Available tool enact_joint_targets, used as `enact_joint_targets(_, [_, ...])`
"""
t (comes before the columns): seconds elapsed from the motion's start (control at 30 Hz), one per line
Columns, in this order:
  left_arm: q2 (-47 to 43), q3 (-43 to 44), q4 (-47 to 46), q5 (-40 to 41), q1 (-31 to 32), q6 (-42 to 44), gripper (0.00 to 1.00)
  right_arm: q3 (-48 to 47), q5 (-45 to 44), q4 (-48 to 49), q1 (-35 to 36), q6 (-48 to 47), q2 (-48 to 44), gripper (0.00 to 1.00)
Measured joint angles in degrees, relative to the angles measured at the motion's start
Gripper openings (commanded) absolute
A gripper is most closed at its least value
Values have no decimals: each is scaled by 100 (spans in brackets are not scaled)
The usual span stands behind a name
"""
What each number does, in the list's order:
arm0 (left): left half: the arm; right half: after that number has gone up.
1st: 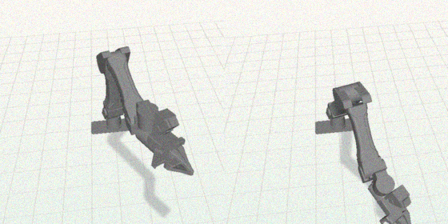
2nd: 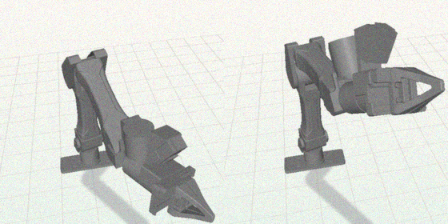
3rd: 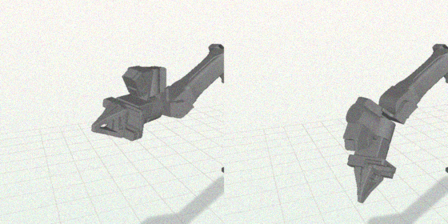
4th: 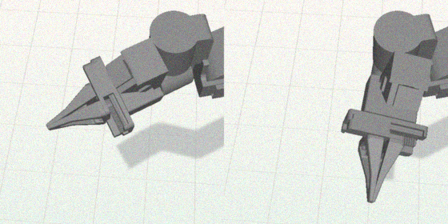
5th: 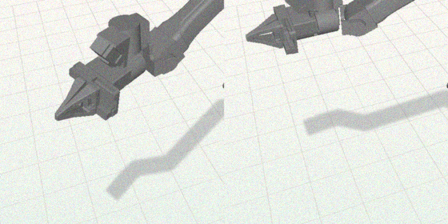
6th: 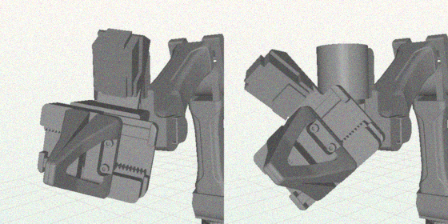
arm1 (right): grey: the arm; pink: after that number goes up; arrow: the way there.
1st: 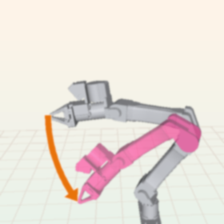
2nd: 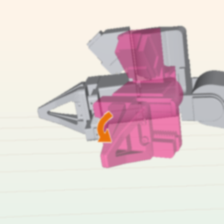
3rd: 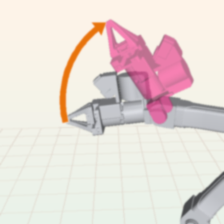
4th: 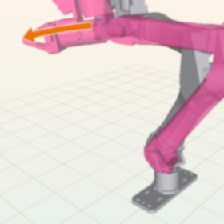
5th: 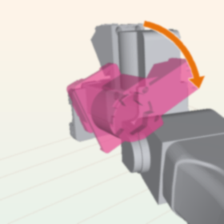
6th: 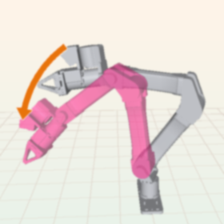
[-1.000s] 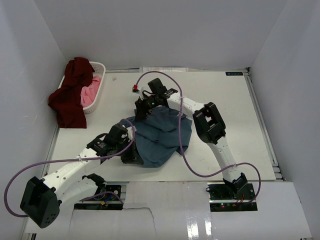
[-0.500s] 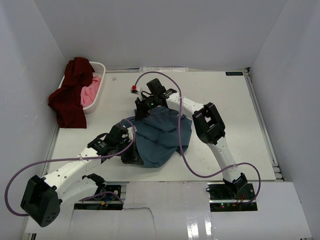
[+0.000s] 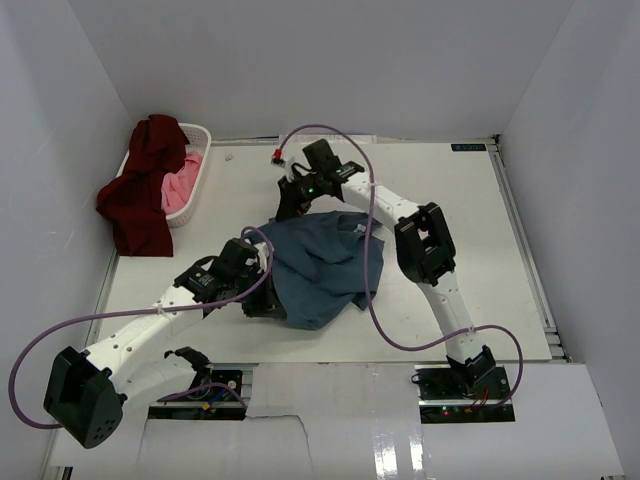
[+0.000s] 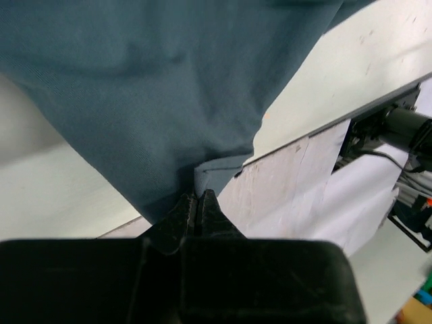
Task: Fold and stack the t-shirts
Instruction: Flatten out the tshirt
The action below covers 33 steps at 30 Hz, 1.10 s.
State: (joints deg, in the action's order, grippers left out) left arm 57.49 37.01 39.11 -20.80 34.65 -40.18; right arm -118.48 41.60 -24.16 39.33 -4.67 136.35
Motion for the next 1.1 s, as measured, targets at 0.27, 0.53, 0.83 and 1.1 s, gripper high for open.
enact_joint_targets(0.27, [577,1062,240,518,-1029,507,0,247,-881,101,-1589,627,-1561,8])
enact_joint_targets(0.53, [2677,3919,507,1478,-1891,1263,0,951,-1856,192,-2192,896,-3869,8])
enact_joint_targets(0.83, [4323,8505,636,1727,-2133,1834,0,855,-1993,-2,-2100,927,-4826,8])
enact_joint_targets(1.1, [1982,6496,-181,2009,-2131,2024,0,1561,-2046,-15,-2109,960,-6763,8])
